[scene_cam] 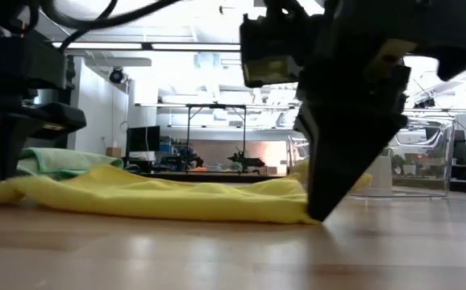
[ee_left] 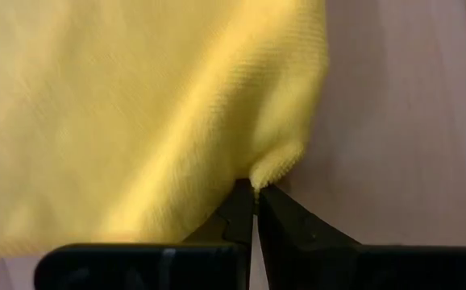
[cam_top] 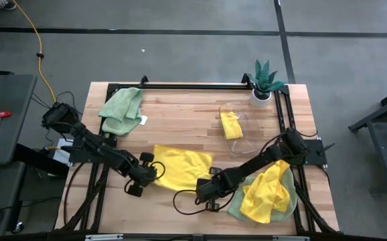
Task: Fold microfiber towels
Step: Fold the top yellow microfiber towel
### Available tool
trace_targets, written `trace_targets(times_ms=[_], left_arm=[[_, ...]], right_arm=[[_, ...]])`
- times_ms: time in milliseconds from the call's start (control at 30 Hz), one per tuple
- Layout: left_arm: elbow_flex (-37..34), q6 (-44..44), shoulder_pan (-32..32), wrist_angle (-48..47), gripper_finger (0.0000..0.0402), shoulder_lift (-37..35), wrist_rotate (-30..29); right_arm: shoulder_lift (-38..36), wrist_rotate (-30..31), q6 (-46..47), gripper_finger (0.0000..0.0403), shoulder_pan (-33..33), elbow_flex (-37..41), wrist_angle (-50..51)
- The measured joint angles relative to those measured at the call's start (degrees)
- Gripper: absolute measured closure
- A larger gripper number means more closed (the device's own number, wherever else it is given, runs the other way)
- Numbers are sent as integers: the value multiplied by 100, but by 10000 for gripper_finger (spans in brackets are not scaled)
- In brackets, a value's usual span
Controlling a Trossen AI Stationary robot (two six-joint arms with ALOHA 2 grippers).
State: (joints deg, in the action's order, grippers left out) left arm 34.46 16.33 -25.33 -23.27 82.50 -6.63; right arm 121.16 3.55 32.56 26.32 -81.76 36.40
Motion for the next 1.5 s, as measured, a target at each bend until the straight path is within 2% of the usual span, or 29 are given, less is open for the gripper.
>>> trace_targets(times_ms=[167,367,633,967,1233,1500], left_arm=[[0,-3,28,7,399,0,146],[9,536,-210,55,399,-7,345],[17,1155,-630,171,399,-11,211],[17,1570,-769,280,399,-11,97],[-7,2109,-924,264,399,-6,317],[-2,2461,-1233,317,399,-9,-83]], right_arm=[[-6,-8,109,403,1,0,333],[-13,-9,200,403,-34,-7,593],[-15,7,192,403,-40,-20,864],[-200,9,93,403,-108,39,1003],[-1085,-354,678,401,-178,1369,-45],[-1612,-443,1003,402,-164,1923,-344]])
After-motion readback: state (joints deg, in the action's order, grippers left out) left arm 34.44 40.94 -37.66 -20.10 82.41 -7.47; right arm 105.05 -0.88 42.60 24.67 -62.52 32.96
